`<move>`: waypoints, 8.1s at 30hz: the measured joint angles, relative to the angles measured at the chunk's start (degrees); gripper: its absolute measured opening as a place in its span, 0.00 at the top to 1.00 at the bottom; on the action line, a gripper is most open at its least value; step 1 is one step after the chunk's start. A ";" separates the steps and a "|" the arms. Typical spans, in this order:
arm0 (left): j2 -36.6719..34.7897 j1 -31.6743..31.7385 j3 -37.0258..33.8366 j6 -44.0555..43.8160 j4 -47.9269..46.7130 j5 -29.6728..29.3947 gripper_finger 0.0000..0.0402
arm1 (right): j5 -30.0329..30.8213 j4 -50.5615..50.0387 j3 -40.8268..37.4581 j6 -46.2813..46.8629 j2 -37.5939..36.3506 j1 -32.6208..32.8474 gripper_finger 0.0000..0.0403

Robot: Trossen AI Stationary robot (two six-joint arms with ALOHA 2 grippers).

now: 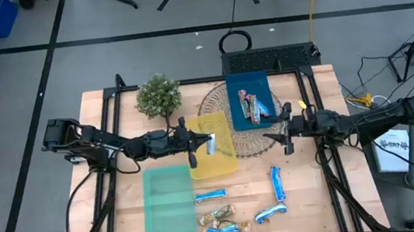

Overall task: Pick and place Granola Bars by type
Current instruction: Put the blue granola bar into the yellow bin

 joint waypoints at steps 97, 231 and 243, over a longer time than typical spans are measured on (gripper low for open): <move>-48.40 28.39 -32.35 -3.42 -28.24 16.16 0.31 | -1.42 -0.68 -1.69 5.38 -1.29 0.04 0.47; -76.02 9.79 -32.31 -1.42 -47.52 13.06 0.31 | -3.10 17.98 4.15 9.40 28.01 23.06 1.00; -76.02 9.78 -32.33 -0.39 -46.27 13.05 0.31 | -14.11 31.00 4.72 -0.67 28.42 12.64 1.00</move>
